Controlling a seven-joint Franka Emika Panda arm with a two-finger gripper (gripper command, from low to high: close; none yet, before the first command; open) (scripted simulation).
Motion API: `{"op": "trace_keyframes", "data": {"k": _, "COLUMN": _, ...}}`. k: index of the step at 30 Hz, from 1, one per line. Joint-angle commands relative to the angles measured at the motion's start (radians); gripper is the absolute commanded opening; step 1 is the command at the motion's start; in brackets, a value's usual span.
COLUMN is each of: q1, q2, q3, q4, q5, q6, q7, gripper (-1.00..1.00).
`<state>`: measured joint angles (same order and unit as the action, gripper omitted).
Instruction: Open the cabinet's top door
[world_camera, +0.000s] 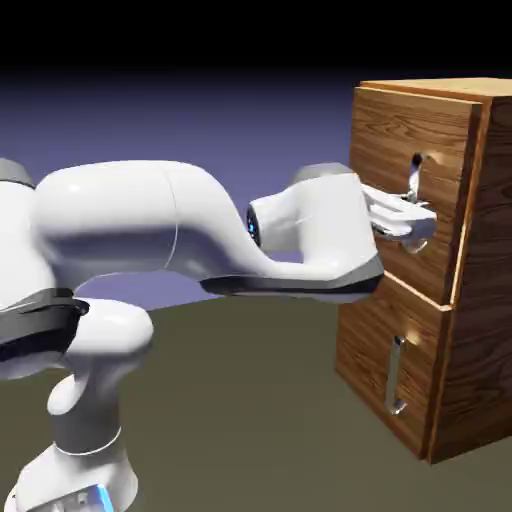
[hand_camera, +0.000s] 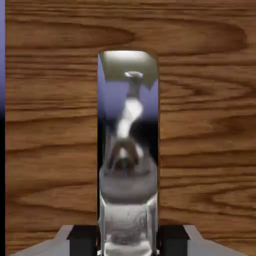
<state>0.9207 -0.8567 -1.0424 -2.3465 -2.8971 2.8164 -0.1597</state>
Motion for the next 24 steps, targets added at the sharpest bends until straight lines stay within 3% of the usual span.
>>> {"op": "trace_keyframes", "data": {"k": 1, "q1": -0.036, "q2": 0.020, "q3": 0.030, "q4": -0.015, "q5": 0.000, "q6": -0.009, "q7": 0.030, "gripper": -1.00}}
{"op": "trace_keyframes", "data": {"k": 9, "q1": -0.326, "q2": 0.134, "q3": 0.288, "q4": -0.109, "q5": 0.036, "q6": -0.055, "q7": 0.210, "gripper": -1.00}}
{"op": "trace_keyframes", "data": {"k": 24, "q1": -0.673, "q2": -0.031, "q3": 0.764, "q4": -0.414, "q5": 0.683, "q6": -0.349, "q7": -0.110, "gripper": -1.00}}
